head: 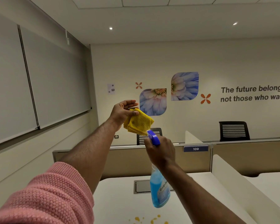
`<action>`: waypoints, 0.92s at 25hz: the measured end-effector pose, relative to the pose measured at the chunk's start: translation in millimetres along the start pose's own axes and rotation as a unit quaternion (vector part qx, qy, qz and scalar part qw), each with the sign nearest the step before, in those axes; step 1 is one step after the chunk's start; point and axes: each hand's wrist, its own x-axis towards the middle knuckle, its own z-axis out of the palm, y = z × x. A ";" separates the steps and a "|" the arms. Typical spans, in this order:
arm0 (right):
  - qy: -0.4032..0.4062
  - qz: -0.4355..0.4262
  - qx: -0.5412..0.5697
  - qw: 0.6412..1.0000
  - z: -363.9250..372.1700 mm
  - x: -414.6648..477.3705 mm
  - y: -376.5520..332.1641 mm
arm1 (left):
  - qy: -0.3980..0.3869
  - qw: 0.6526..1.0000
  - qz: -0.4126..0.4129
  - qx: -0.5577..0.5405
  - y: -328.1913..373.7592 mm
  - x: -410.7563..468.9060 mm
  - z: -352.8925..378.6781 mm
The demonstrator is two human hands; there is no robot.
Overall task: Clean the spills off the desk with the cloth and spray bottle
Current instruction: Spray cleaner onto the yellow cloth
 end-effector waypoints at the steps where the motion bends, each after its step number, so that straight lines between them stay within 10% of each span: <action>1: -0.002 -0.003 0.005 1.000 1.4 -1.0 -0.2 | 0.002 1.000 -0.003 0.000 -2.3 -1.2 -0.8; 23: -0.125 0.004 0.110 0.986 97.3 -88.2 -16.6 | 0.155 0.976 -0.149 -0.001 -110.1 -154.9 -97.6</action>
